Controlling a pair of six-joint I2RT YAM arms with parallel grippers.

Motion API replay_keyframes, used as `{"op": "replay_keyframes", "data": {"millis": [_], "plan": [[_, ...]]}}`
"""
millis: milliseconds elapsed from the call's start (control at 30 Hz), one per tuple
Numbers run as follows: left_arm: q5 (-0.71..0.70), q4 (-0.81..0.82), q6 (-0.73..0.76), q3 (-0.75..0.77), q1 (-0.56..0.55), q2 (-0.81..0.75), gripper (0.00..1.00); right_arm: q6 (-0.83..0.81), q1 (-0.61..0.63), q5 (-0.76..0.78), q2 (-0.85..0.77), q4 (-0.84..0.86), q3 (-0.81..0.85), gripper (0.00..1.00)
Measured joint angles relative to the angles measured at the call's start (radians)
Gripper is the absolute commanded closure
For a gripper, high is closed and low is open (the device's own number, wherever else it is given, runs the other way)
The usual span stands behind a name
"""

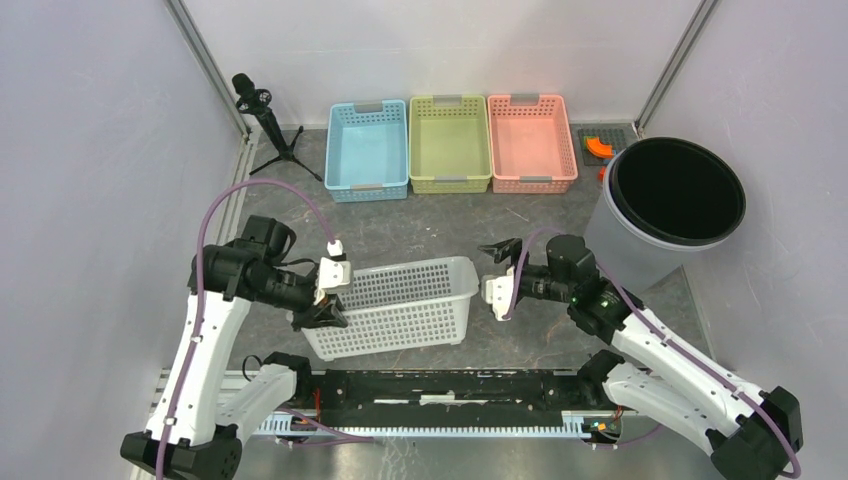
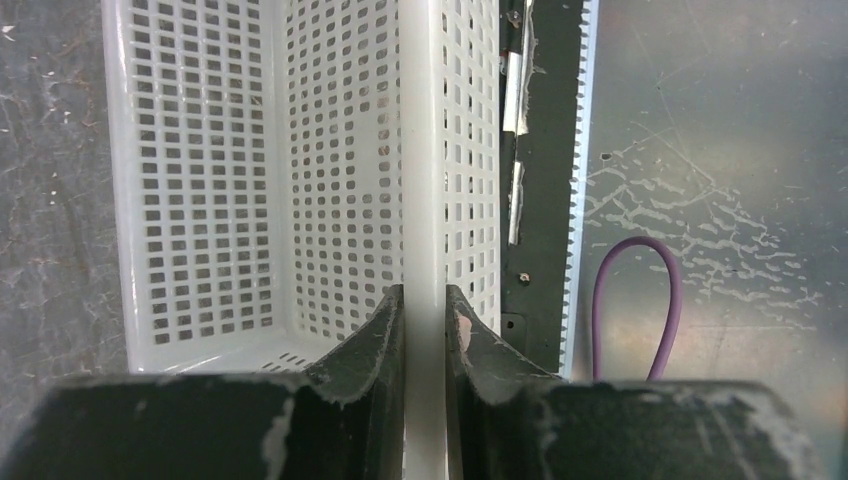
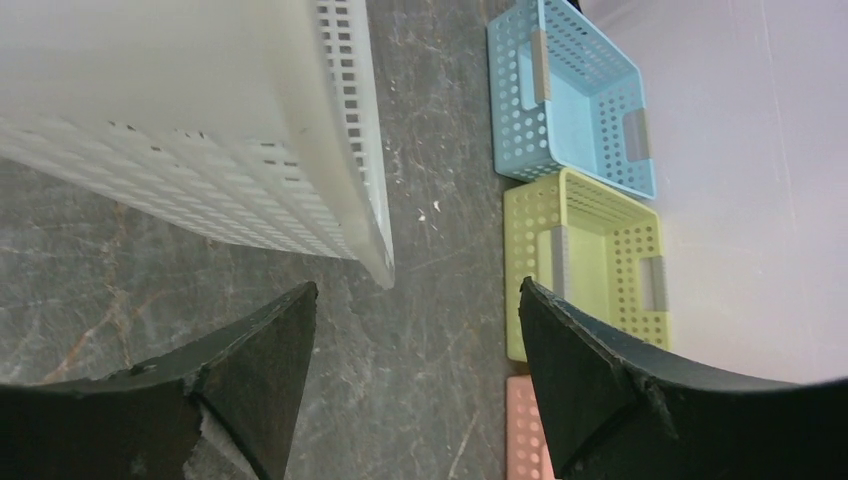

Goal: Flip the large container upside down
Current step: Turn the container upside down at the center of the board.

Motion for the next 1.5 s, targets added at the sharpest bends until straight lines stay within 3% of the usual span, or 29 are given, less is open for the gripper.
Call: {"op": "replay_keyframes", "data": {"millis": [333, 533, 1000, 1333, 1500], "plan": [[0.067, 0.021, 0.002, -0.091, -0.001, -0.045, 0.98, 0.037, 0.0, -0.112, -0.003, 0.068, -0.064, 0.3], [0.075, 0.077, -0.031, -0.147, -0.003, -0.134, 0.98, 0.053, -0.007, -0.162, -0.013, 0.082, -0.108, 0.41], [0.102, 0.104, -0.057, -0.172, 0.018, -0.166, 0.98, 0.09, -0.026, -0.231, -0.027, 0.184, -0.17, 0.46], [0.108, 0.11, -0.057, -0.172, 0.025, -0.164, 0.98, 0.112, -0.026, -0.241, -0.029, 0.242, -0.196, 0.58], [0.121, 0.111, -0.057, -0.172, 0.034, -0.16, 0.98, 0.115, -0.026, -0.243, -0.029, 0.246, -0.196, 0.69]]}}
